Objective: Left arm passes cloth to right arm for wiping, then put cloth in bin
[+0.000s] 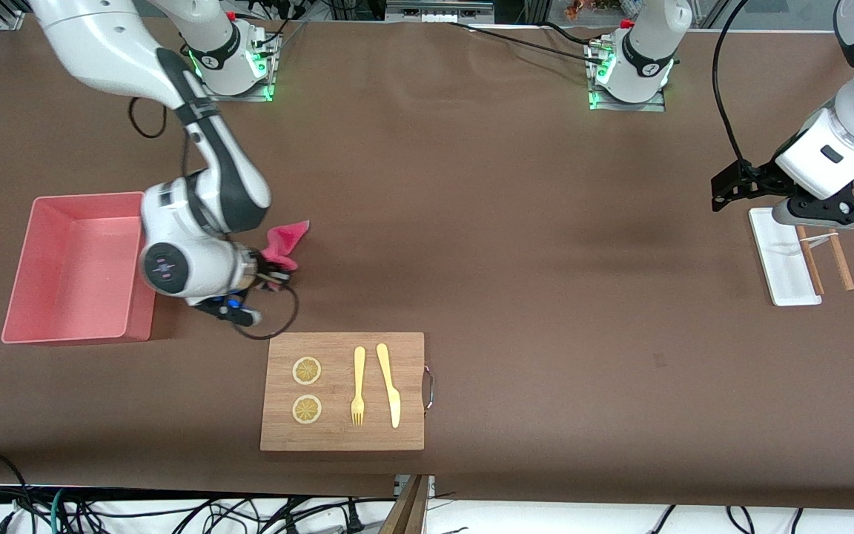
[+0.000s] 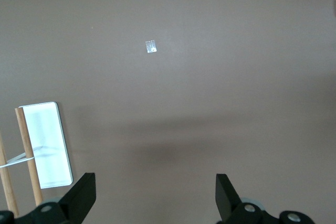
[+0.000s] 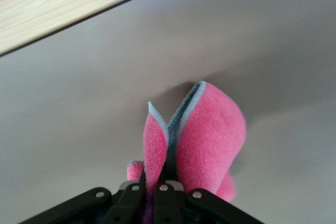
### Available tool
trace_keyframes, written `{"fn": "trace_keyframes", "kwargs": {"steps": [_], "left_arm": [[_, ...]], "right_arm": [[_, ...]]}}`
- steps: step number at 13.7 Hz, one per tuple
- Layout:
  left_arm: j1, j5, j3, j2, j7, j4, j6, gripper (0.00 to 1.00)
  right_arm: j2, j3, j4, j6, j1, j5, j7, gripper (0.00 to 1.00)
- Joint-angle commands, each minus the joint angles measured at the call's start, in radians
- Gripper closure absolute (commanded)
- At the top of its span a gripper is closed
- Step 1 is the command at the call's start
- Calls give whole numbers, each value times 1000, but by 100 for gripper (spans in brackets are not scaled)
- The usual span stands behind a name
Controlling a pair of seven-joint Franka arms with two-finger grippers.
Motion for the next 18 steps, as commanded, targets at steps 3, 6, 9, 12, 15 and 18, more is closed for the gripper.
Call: {"fn": "trace_keyframes", "kwargs": {"steps": [3, 6, 9, 12, 15, 18], "left_arm": [[-2, 22, -3, -8, -21, -5, -4, 0], [4, 21, 0, -8, -15, -7, -14, 0], [6, 19, 5, -8, -13, -7, -24, 0], [6, 18, 5, -8, -15, -8, -45, 0], [6, 19, 6, -9, -19, -7, -53, 0], [6, 19, 6, -9, -21, -7, -53, 0]], "right_arm": [[56, 111, 41, 144, 76, -10, 326, 100], [93, 183, 62, 250, 102, -8, 501, 100], [119, 216, 76, 333, 107, -5, 601, 100], [119, 214, 69, 318, 98, -8, 598, 100], [107, 177, 58, 139, 38, -15, 418, 100], [73, 104, 52, 6, -13, -18, 209, 100]]}}
